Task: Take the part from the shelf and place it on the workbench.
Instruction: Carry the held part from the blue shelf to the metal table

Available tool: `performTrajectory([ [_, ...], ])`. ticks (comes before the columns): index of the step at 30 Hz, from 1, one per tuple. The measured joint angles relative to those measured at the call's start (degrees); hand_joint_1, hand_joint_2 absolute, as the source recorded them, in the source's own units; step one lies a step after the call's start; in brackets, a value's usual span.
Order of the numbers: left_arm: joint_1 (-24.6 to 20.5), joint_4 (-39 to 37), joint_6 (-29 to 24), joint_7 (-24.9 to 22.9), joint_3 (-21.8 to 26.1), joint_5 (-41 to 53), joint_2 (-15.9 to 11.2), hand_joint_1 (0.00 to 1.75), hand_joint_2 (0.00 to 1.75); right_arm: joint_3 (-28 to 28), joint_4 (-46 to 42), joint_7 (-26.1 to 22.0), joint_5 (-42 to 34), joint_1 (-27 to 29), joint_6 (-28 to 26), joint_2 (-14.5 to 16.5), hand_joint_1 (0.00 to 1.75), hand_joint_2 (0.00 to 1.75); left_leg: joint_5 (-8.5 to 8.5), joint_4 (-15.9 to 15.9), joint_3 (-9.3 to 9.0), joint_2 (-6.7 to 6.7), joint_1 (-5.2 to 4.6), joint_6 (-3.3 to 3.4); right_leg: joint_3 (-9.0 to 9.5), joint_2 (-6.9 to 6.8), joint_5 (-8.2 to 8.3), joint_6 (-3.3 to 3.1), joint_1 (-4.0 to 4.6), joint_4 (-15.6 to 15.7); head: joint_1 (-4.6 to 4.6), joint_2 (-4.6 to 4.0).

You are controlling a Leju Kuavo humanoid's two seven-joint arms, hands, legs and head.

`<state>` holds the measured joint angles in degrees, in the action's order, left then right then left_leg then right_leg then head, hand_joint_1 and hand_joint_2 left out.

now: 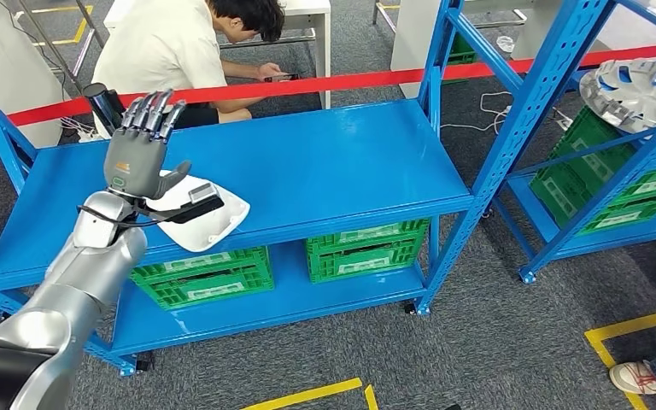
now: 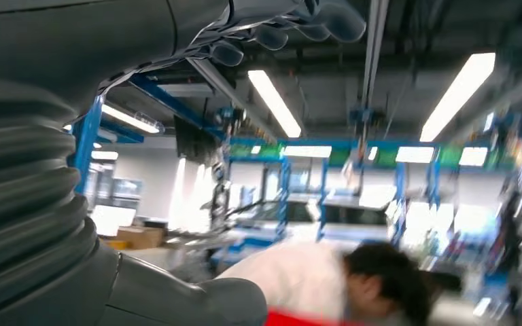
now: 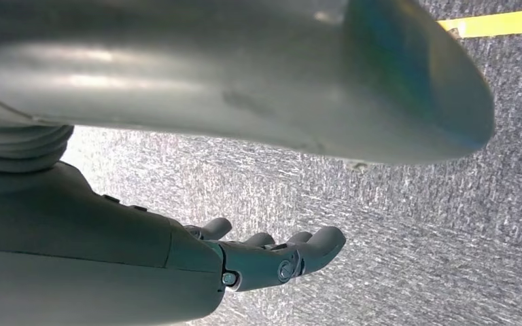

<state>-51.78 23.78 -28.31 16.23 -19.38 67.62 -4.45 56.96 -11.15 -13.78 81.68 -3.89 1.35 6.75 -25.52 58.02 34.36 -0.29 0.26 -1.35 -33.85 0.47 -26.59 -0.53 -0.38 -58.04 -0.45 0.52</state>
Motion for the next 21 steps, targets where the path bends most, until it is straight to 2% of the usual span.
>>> performTrajectory([
  [3, -1.6, -0.5, 6.2, -2.6, -0.9, 3.2, -1.7, 0.00, 1.75, 0.0, 0.0, 0.0, -0.1, 0.1, 0.1, 0.0, 0.00, 0.00, 0.00, 0.0, 0.02, 0.01, 0.00, 0.00, -0.02, 0.02, 0.00, 0.00, 0.01, 0.0, 0.01, 0.00],
  [7, -4.6, -1.8, 19.9, -6.6, -2.4, 6.6, -5.4, 0.00, 1.75, 0.0, 0.0, 0.0, -0.4, 0.3, 0.4, 0.0, 0.00, 0.00, 0.00, 0.0, 0.03, 0.13, 0.02, -0.01, -0.08, 0.17, 0.01, -0.01, 0.04, 0.0, 0.06, 0.00],
  [12, -7.1, -3.1, 26.7, -9.3, -3.6, 8.6, -9.7, 0.00, 1.75, 0.2, 0.0, 0.0, -0.4, 0.6, 0.5, 0.0, 0.00, 0.00, 0.02, 0.0, 0.06, 0.01, 0.05, -0.03, -0.07, 0.09, -0.03, -0.04, 0.06, 0.0, 0.06, 0.00],
  [17, -7.6, -4.8, 38.4, -11.5, -5.2, 10.4, -14.6, 0.00, 1.75, 0.2, 0.0, -0.2, 0.1, 0.5, 0.8, 0.0, 0.00, 0.00, -0.02, 0.0, 0.05, 0.24, 0.06, -0.08, -0.13, 0.31, -0.05, -0.06, 0.06, -0.1, 0.13, 0.00],
  [21, -7.0, -5.9, 41.9, -11.7, -5.9, 11.4, -19.1, 0.00, 1.75, 0.2, 0.0, -0.3, 0.4, 0.6, 0.8, 0.0, 0.00, 0.00, -0.03, 0.0, 0.06, 0.24, 0.06, -0.09, -0.17, 0.34, -0.08, -0.09, 0.08, -0.1, 0.13, 0.00],
])
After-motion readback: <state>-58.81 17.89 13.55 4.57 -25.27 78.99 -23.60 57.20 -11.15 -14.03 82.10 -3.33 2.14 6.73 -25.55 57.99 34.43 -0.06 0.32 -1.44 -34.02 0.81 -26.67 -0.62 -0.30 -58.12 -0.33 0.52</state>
